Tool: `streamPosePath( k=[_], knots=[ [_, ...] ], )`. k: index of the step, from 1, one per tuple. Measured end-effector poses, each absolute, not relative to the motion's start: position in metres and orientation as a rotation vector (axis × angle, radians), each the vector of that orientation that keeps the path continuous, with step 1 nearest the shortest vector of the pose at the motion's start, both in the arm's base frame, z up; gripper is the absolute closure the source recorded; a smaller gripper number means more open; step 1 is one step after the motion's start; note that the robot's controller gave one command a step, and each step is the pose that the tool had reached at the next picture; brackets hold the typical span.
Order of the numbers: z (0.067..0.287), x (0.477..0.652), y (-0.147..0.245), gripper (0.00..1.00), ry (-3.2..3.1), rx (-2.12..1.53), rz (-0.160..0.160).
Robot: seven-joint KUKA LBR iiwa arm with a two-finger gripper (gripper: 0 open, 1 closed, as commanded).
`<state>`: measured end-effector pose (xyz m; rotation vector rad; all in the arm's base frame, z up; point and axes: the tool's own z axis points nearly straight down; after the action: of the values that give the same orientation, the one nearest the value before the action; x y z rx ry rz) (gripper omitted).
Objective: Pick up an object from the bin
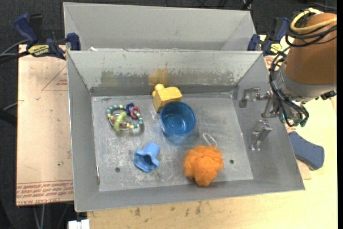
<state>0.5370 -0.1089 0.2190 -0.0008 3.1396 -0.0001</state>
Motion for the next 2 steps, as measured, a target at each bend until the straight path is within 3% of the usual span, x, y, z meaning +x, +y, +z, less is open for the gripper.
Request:
streamPosePath(
  k=[1, 2],
  knots=[
    [0.183, 0.521, -0.078, 0.0, 3.131, -0.227, 0.0],
    [0.108, 0.504, -0.016, 1.0, 3.143, 0.001, 0.001]
  ],
)
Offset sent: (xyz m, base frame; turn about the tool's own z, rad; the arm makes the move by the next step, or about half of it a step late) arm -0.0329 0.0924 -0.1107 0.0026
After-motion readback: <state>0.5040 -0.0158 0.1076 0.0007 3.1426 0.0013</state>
